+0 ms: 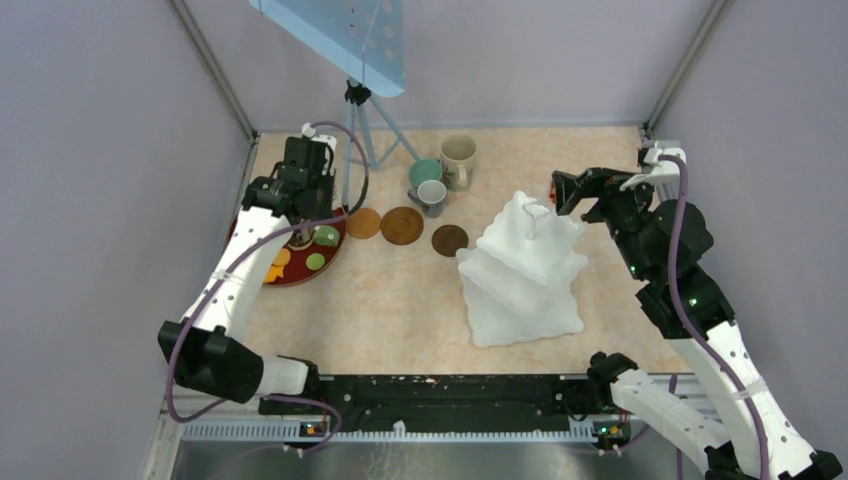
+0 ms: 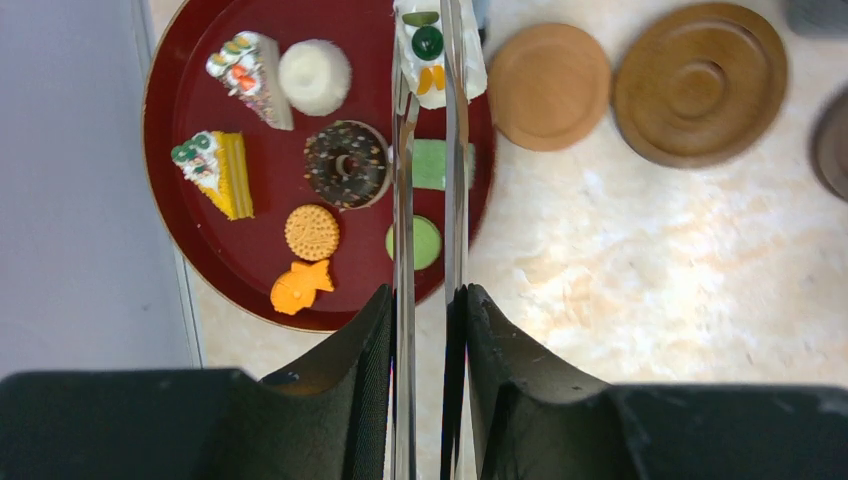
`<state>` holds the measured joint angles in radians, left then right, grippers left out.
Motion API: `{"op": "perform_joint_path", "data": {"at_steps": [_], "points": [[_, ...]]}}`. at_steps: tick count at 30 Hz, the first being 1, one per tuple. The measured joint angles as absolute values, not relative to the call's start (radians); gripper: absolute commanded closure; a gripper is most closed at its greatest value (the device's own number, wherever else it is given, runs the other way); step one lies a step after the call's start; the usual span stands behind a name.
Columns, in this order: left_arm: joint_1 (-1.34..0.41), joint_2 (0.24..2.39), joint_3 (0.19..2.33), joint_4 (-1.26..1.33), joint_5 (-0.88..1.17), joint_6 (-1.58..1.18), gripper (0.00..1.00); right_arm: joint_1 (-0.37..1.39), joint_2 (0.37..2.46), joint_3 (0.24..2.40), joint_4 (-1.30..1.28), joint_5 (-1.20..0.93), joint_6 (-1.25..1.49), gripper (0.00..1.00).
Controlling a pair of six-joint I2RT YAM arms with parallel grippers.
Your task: Serve the afternoon tea
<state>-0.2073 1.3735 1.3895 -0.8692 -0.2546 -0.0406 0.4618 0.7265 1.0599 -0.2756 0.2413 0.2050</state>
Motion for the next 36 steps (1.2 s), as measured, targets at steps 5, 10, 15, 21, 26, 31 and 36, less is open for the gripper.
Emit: {"op": "perform_joint_path", "data": {"at_steps": [5,10,15,21,26,31,36], "points": [[-0.386,1.317,1.392,-0.930,-0.272,-0.032,0.72,0.461,0.727,1.060,-0.276,0.241,0.204,0.07],[-0.610,1.316,1.394,-0.978,-0.270,-0.061,0.73,0.461,0.726,1.060,-0.276,0.242,0.185,0.07],[-0.783,1.315,1.390,-1.021,-0.269,-0.110,0.73,0.461,0.714,1.060,-0.278,0.267,0.157,0.06],[-0.927,1.253,1.313,-0.986,-0.194,-0.148,0.72,0.461,0.684,1.081,-0.297,0.326,0.130,0.06],[-0.944,1.159,1.175,-0.881,-0.129,-0.154,0.72,0.461,0.646,1.105,-0.307,0.357,0.123,0.06],[-0.952,1.100,1.028,-0.732,-0.090,-0.122,0.71,0.461,0.629,1.141,-0.314,0.375,0.123,0.06],[-0.966,1.100,0.963,-0.611,-0.088,-0.066,0.72,0.461,0.628,1.143,-0.327,0.378,0.124,0.07]]}}
